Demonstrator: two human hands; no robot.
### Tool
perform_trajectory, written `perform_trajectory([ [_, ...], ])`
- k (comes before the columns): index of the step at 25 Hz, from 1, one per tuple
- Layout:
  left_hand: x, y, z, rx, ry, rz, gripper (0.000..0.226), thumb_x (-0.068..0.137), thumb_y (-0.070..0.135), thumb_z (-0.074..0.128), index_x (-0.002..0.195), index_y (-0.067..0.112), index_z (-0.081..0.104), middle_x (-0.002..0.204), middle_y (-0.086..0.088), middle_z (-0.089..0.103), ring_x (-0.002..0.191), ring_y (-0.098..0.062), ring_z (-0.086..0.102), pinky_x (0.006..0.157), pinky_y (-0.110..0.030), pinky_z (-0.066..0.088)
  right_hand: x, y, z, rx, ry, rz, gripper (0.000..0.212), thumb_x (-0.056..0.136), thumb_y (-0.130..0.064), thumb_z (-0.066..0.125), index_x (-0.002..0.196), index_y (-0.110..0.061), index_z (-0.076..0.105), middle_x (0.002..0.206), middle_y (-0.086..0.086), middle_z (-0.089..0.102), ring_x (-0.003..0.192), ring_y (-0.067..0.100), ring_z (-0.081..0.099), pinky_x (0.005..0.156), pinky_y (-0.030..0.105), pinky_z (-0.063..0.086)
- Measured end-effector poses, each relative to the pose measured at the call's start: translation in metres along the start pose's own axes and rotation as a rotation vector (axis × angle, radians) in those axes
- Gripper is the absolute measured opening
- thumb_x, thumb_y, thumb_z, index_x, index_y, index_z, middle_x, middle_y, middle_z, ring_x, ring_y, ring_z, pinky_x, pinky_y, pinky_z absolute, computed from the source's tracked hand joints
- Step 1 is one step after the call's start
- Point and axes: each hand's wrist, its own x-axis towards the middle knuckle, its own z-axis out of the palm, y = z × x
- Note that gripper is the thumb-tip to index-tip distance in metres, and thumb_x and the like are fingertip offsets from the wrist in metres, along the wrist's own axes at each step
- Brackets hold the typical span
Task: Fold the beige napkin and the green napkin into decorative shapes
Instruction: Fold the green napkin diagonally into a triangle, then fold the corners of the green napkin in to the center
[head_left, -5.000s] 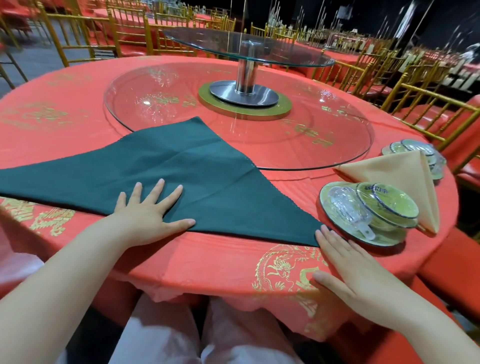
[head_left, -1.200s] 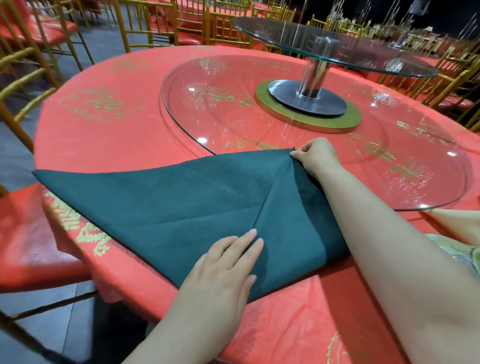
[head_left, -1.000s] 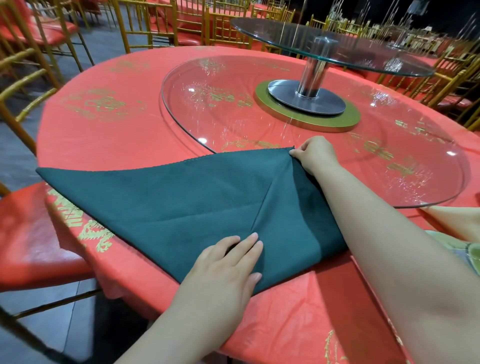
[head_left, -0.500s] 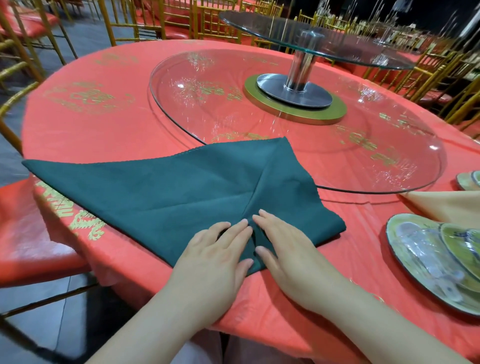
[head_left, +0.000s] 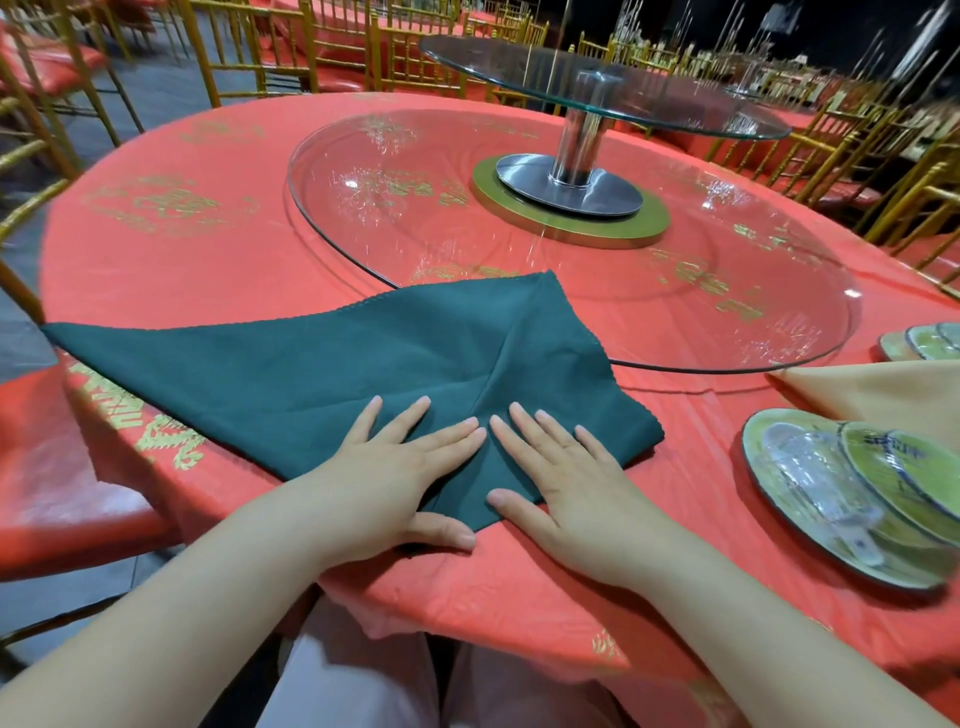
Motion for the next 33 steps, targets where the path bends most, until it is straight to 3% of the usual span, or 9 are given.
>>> perform_trajectory([
  [3, 0.003, -0.005, 0.001, 0.014, -0.042, 0.035, 0.108, 0.038, 0.093, 0.001, 0.134, 0.048, -0.021, 0.139, 0.034, -0.021, 0.133, -0.011, -0.027, 0.108, -0.046, -0.018, -0.001, 0.021, -0.002, -0.045, -0.031, 0.024, 0.065, 0.075, -0.074, -0.008, 0.134, -0.049, -0.017, 0.151, -0.019, -0.017, 0.141, 0.006, -0.012, 0.111, 0.03, -0.01],
  [7, 0.004, -0.005, -0.002, 0.012, -0.087, 0.022, 0.096, 0.044, 0.088, 0.014, 0.125, 0.052, -0.023, 0.137, 0.035, -0.021, 0.133, -0.011, -0.028, 0.108, -0.047, -0.02, -0.007, 0.052, -0.01, -0.04, -0.076, 0.101, 0.046, 0.098, -0.044, 0.011, 0.139, -0.05, -0.009, 0.154, -0.014, -0.016, 0.141, 0.006, -0.015, 0.112, 0.035, -0.013],
  [14, 0.005, -0.008, -0.005, 0.041, -0.122, 0.052, 0.104, 0.05, 0.084, 0.024, 0.138, 0.045, -0.017, 0.141, 0.033, -0.019, 0.137, -0.016, -0.026, 0.11, -0.048, -0.02, -0.01, 0.073, -0.007, -0.015, 0.069, 0.213, 0.052, 0.1, -0.036, 0.022, 0.128, -0.056, -0.017, 0.155, -0.007, -0.016, 0.143, 0.013, -0.012, 0.112, 0.039, -0.011],
  [20, 0.001, -0.013, 0.002, 0.0, -0.002, 0.112, 0.102, 0.059, 0.079, 0.03, 0.143, 0.037, -0.008, 0.142, 0.03, -0.012, 0.136, -0.007, -0.023, 0.112, -0.044, -0.017, -0.009, 0.063, -0.013, -0.122, 0.208, 0.284, 0.073, 0.093, -0.004, 0.03, 0.145, -0.037, -0.008, 0.157, 0.002, -0.005, 0.144, 0.02, -0.002, 0.114, 0.036, 0.0],
  [22, -0.004, -0.012, 0.003, -0.128, 0.124, 0.145, 0.1, 0.061, 0.076, 0.037, 0.144, 0.034, 0.0, 0.144, 0.028, -0.001, 0.135, 0.001, -0.019, 0.112, -0.037, -0.017, -0.004, 0.036, -0.01, -0.012, 0.357, 0.216, 0.078, 0.082, 0.007, 0.037, 0.148, -0.026, 0.009, 0.156, 0.006, 0.015, 0.142, 0.022, 0.016, 0.114, 0.036, 0.008],
  [24, -0.013, -0.02, -0.001, -0.318, 0.312, 0.179, 0.097, 0.06, 0.073, 0.049, 0.142, 0.035, 0.013, 0.143, 0.027, 0.012, 0.136, 0.006, -0.009, 0.112, -0.027, -0.015, 0.0, -0.003, -0.005, 0.112, 0.5, 0.053, 0.066, 0.077, 0.003, 0.046, 0.14, -0.012, 0.036, 0.141, 0.012, 0.045, 0.128, 0.026, 0.044, 0.11, 0.04, 0.022],
  [26, -0.027, -0.043, -0.008, -0.43, 0.446, 0.176, 0.083, 0.059, 0.066, 0.063, 0.132, 0.039, 0.036, 0.139, 0.027, 0.03, 0.136, 0.007, 0.007, 0.112, -0.017, -0.006, 0.003, -0.045, 0.002, 0.165, 0.54, -0.153, 0.046, 0.079, -0.017, 0.047, 0.123, -0.012, 0.053, 0.123, 0.008, 0.06, 0.112, 0.024, 0.054, 0.104, 0.037, 0.036],
  [29, -0.057, -0.089, -0.011, -0.477, 0.46, 0.098, 0.048, 0.056, 0.058, 0.068, 0.102, 0.048, 0.059, 0.11, 0.043, 0.053, 0.125, 0.014, 0.032, 0.104, -0.006, 0.018, 0.01, -0.099, 0.005, 0.202, 0.463, -0.271, 0.028, 0.076, -0.037, 0.047, 0.093, -0.023, 0.063, 0.095, -0.005, 0.064, 0.087, 0.019, 0.059, 0.076, 0.033, 0.051],
  [33, -0.081, -0.121, -0.009, -0.526, 0.453, -0.015, 0.036, 0.053, 0.056, 0.068, 0.088, 0.061, 0.059, 0.098, 0.047, 0.056, 0.111, 0.014, 0.048, 0.094, -0.008, 0.037, 0.031, -0.128, 0.007, 0.071, 0.465, -0.228, 0.023, 0.071, -0.041, 0.046, 0.067, -0.026, 0.064, 0.065, -0.007, 0.058, 0.058, 0.018, 0.055, 0.051, 0.025, 0.045],
])
